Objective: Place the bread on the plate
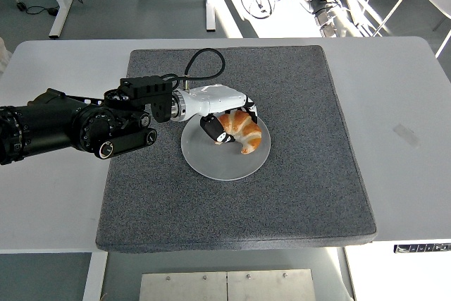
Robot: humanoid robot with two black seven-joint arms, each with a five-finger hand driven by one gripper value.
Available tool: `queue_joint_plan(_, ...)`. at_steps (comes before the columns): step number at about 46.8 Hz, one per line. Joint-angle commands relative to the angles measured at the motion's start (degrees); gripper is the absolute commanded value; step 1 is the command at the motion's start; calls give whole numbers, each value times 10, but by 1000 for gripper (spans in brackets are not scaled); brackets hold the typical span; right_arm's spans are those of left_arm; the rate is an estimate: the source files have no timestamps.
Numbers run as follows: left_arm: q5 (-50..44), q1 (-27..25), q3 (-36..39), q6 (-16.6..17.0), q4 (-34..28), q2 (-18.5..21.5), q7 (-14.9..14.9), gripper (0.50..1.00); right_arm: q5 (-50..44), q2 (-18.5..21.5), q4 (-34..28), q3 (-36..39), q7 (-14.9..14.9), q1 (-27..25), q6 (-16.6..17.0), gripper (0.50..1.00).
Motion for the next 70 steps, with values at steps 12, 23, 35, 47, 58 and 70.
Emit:
queue_joint_plan(12,0,4,-1,-1,7,-2,4,583,0,0,0,0,0,0,0,1000)
queue_joint_plan(23,-9,2,-9,-19,6,0,4,963,0,0,0,0,0,0,0,1000)
queue_joint_plan(35,-49,-14,-62,-45,6,3,4,980,0,0,0,0,0,0,0,1000)
queue_joint_plan(47,-89,-61,-91,-38,16,6,7,981,0,0,0,0,0,0,0,1000)
queue_joint_plan(58,-242,-40,-188,-40,80,2,4,981,0,0,0,0,0,0,0,1000)
queue_joint_plan(70,-310,-11,-250,-53,123,-1,7,981,0,0,0,0,0,0,-1,1000)
